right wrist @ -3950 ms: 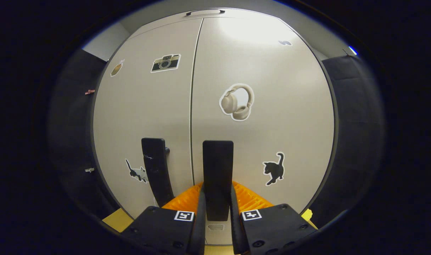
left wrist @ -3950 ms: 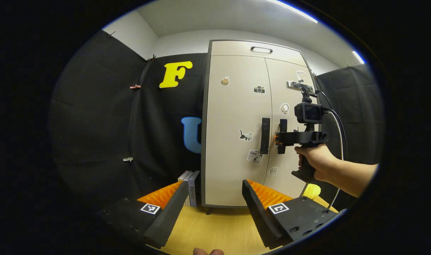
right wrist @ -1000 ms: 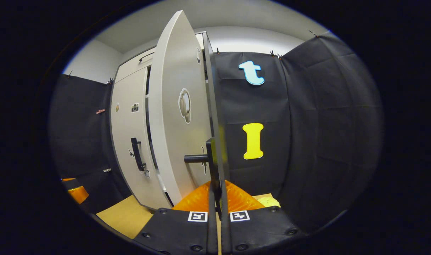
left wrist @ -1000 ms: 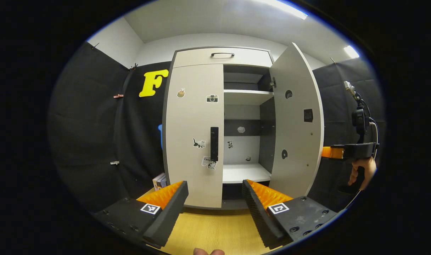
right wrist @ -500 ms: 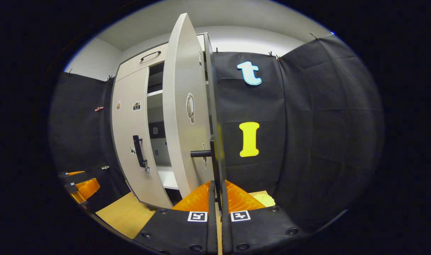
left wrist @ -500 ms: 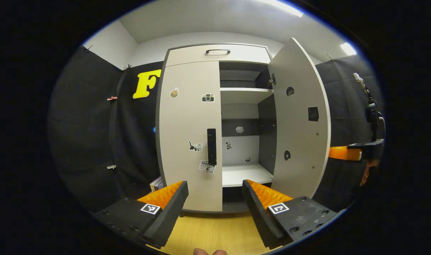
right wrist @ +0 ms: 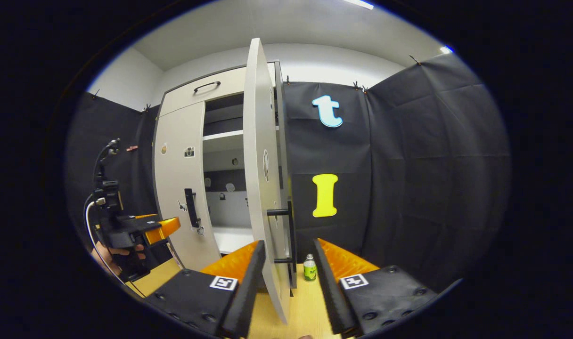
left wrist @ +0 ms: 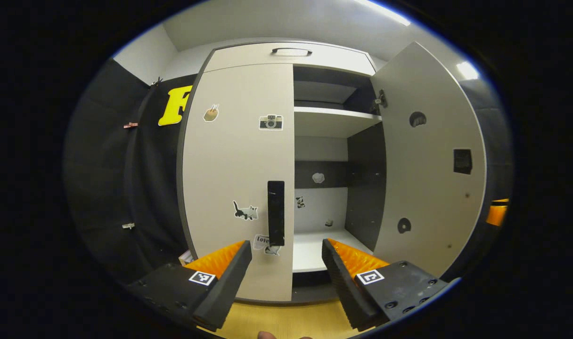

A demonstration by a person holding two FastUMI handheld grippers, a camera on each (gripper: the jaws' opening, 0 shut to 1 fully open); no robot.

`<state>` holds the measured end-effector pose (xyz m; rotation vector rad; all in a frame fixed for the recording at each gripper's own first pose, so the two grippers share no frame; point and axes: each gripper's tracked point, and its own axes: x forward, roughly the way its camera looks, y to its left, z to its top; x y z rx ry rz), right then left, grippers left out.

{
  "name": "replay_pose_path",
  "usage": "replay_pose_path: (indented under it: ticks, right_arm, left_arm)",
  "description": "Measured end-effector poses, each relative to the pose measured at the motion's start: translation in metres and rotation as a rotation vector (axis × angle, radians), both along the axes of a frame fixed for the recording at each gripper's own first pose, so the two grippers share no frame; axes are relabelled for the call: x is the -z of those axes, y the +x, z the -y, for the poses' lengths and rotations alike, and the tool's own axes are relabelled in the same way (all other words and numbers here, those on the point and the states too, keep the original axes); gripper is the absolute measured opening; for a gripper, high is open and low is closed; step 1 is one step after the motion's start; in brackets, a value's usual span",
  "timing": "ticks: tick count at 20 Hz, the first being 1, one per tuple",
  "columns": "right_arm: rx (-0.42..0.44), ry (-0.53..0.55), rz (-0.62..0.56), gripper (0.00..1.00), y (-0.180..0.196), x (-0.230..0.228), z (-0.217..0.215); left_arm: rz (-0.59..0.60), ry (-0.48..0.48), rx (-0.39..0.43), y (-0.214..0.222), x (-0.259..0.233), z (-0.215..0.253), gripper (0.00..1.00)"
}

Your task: Open the right door of the double-door shoe cabinet with the right hand, and open the left door with the left hand.

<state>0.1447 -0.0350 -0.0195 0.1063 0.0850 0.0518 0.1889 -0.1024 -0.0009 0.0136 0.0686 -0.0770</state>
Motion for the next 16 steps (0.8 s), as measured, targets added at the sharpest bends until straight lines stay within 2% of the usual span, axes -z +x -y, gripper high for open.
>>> replay_pose_path:
  ticks: [2, 5, 11, 13, 16]
  right_arm:
    - [0.023, -0.006, -0.004, 0.99, -0.009, 0.005, 0.002]
    - [0.049, -0.006, -0.002, 0.98, -0.014, 0.007, 0.001]
    - [0.082, -0.016, 0.012, 0.98, -0.017, 0.002, 0.011]
    - [0.094, -0.028, 0.019, 0.98, -0.015, 0.001, 0.014]
    - [0.112, -0.026, 0.022, 0.98, -0.016, -0.002, 0.019]
  left_arm:
    - [0.009, 0.007, -0.001, 0.023, 0.0, 0.001, 0.92]
    - [0.039, -0.001, 0.001, 0.05, -0.009, 0.002, 0.88]
    - [0.048, 0.058, -0.034, 0.095, -0.007, -0.002, 0.79]
    - [0.045, 0.075, -0.046, 0.106, -0.003, -0.004, 0.72]
    - [0.039, 0.081, -0.063, 0.12, 0.002, -0.009, 0.51]
